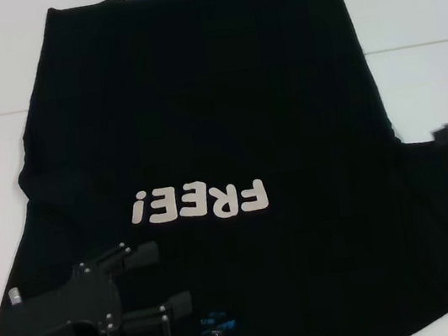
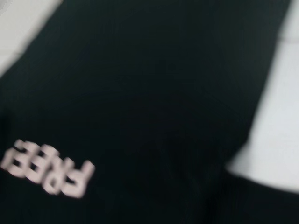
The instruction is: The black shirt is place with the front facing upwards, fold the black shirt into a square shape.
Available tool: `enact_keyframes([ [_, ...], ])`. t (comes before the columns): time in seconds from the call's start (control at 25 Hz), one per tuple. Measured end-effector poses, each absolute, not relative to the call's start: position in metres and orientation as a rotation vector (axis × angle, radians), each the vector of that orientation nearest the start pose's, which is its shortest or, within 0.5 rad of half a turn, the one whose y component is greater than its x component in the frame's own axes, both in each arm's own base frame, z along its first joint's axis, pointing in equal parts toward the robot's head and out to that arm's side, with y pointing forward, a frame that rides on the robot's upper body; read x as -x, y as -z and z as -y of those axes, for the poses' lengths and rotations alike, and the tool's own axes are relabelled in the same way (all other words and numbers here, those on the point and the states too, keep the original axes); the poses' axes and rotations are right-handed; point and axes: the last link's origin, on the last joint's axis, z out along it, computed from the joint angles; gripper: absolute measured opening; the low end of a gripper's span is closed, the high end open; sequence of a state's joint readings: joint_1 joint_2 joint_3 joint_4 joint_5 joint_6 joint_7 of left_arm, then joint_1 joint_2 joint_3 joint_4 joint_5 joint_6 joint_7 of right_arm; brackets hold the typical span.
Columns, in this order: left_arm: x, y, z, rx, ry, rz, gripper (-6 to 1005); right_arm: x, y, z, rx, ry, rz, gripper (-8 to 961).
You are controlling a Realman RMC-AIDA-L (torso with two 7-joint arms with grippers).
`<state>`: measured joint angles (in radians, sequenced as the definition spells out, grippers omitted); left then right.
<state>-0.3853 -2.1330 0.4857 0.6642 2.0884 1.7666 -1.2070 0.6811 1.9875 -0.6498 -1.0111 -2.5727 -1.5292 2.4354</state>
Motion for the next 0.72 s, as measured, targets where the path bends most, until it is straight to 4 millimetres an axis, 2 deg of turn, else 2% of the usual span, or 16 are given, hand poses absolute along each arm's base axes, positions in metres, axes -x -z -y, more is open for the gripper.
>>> enact_keyframes([
  [0.08,0.294,0.000,-0.264,2.685,0.866,0.616,952,-0.268,-0.098,-0.385,2.194,0.028,-1.531,733],
  [0.24,0.296,-0.001,-0.262,2.683,0.861,0.618,952,-0.279,-0.097,-0.376,2.135,0.148,-1.611,731],
  [0.52,0.298,-0.001,-0.260,2.681,0.857,0.614,952,-0.301,-0.099,-0.360,2.077,0.161,-1.701,728],
  [0.72,0.297,0.001,-0.259,2.681,0.864,0.619,952,-0.310,-0.096,-0.356,2.062,0.149,-1.731,725],
])
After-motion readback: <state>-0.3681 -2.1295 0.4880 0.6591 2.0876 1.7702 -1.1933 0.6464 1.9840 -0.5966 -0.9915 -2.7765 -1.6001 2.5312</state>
